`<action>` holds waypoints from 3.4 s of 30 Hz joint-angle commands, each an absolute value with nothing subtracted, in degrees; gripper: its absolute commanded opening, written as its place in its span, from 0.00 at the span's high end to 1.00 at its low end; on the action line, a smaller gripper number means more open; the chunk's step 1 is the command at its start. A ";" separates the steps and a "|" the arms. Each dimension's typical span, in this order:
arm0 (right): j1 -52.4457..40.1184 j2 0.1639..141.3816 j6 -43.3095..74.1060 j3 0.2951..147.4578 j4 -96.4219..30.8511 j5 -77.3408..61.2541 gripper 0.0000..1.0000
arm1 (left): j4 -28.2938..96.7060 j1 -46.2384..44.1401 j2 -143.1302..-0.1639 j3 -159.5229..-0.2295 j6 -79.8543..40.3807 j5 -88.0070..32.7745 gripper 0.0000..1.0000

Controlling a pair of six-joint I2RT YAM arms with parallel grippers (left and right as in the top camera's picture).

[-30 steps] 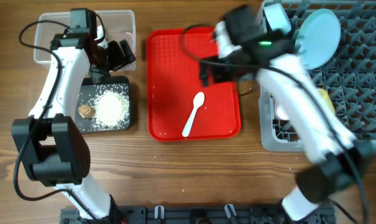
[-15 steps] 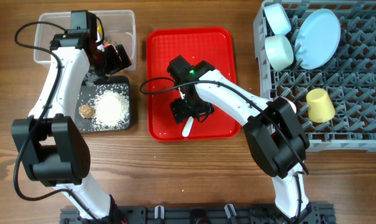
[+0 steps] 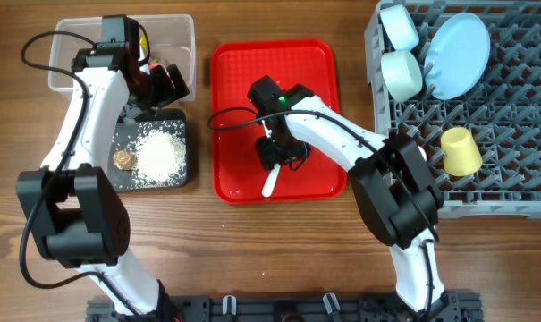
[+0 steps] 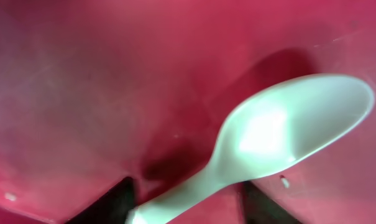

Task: Sort waste into correct bins and load items into the dishwasher rack

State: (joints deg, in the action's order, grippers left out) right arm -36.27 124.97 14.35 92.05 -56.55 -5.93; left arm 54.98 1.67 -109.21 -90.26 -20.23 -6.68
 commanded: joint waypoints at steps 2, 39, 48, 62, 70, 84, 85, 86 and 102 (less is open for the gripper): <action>-35.11 127.72 15.66 91.37 -56.36 -3.86 0.69 | 55.13 1.72 -109.97 -89.86 -20.14 -5.93 0.00; 41.76 84.97 45.39 69.52 -60.12 4.19 0.96 | 54.52 1.72 -109.97 -89.86 -20.12 -5.91 0.00; 41.69 84.97 45.01 67.99 -57.58 2.52 0.81 | 54.52 1.72 -109.95 -89.86 -20.12 -5.91 0.00; 23.73 72.95 11.79 83.57 -60.88 -2.72 0.13 | 54.52 1.72 -109.97 -89.86 -20.12 -5.91 0.00; -5.63 62.37 7.60 85.82 -64.01 -9.06 0.00 | 54.52 1.74 -109.97 -89.86 -20.12 -5.89 0.00; -5.65 40.38 5.54 44.86 -19.51 -6.04 0.00 | 54.52 1.74 -109.97 -89.86 -20.12 -5.89 0.00; -5.61 33.71 7.99 35.90 -13.76 -6.02 0.00 | 54.50 1.74 -109.95 -89.86 -20.12 -5.89 0.00; -5.56 27.68 11.11 28.36 -10.37 -6.00 0.00 | 54.50 1.74 -109.95 -89.86 -20.12 -5.91 0.00; -5.67 0.14 12.16 3.29 -6.61 -5.39 0.00 | 54.52 1.74 -109.95 -89.89 -20.12 -5.89 0.00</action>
